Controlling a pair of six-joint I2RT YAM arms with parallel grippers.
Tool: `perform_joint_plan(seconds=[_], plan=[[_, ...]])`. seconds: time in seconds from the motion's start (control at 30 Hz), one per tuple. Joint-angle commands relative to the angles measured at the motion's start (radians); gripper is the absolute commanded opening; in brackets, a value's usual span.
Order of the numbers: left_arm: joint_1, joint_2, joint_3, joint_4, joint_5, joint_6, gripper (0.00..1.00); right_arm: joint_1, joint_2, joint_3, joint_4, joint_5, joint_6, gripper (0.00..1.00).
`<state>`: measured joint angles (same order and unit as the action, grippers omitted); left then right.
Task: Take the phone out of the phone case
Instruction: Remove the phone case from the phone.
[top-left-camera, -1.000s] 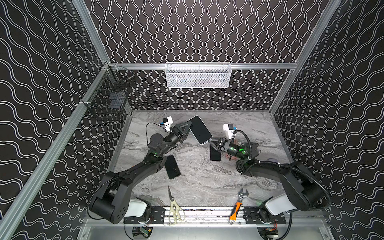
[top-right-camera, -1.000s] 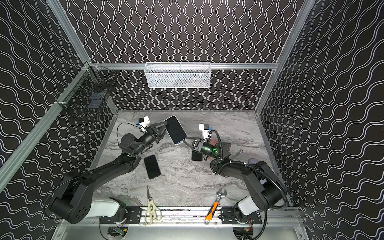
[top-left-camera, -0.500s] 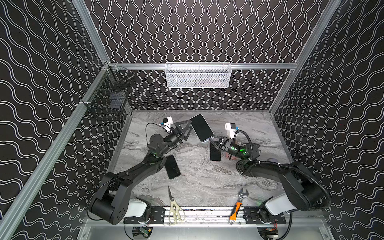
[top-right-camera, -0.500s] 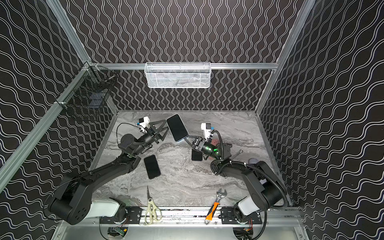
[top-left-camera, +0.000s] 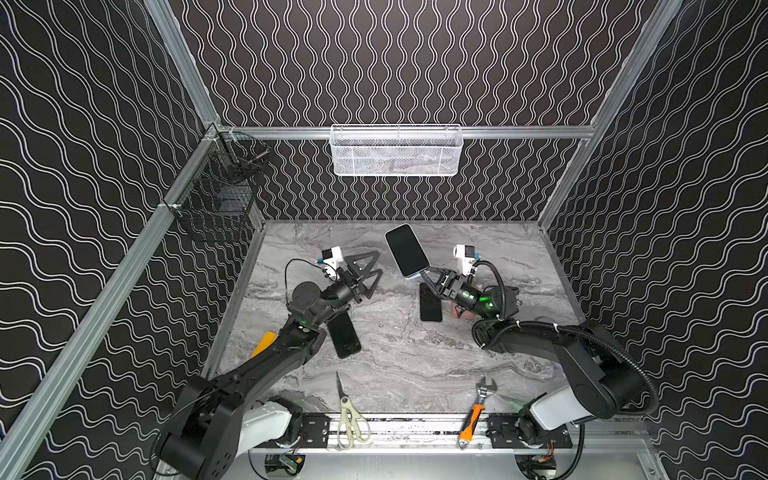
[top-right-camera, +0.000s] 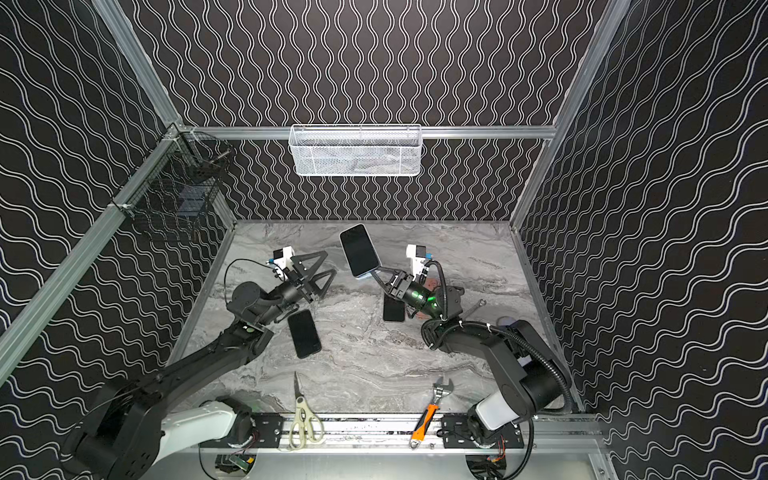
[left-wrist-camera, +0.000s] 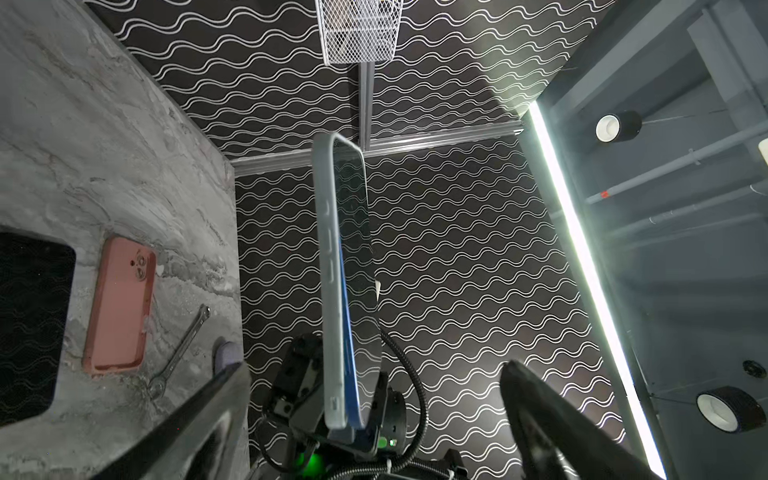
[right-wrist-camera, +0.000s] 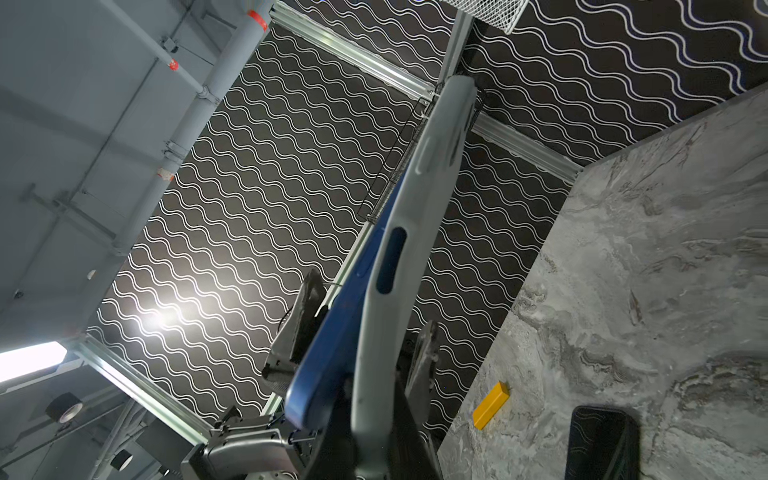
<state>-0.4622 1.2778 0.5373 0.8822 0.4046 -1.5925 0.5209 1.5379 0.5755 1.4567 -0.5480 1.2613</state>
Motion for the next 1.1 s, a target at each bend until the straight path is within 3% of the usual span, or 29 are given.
perform_joint_plan(seconds=[0.0,0.1,0.27,1.07], plan=[[-0.036,-0.063,0.023,-0.206,-0.045,0.047,0.99,0.000,-0.003,0.018,0.057,0.045,-0.043,0.03],[-0.085,-0.100,0.056,-0.324,-0.075,0.061,0.99,0.001,-0.004,0.026,0.034,0.061,-0.070,0.03],[-0.132,-0.097,0.088,-0.333,-0.111,0.048,0.99,0.006,-0.003,0.023,0.015,0.090,-0.101,0.03],[-0.176,0.004,0.224,-0.333,-0.115,0.049,0.99,0.037,-0.015,0.001,-0.009,0.131,-0.155,0.03]])
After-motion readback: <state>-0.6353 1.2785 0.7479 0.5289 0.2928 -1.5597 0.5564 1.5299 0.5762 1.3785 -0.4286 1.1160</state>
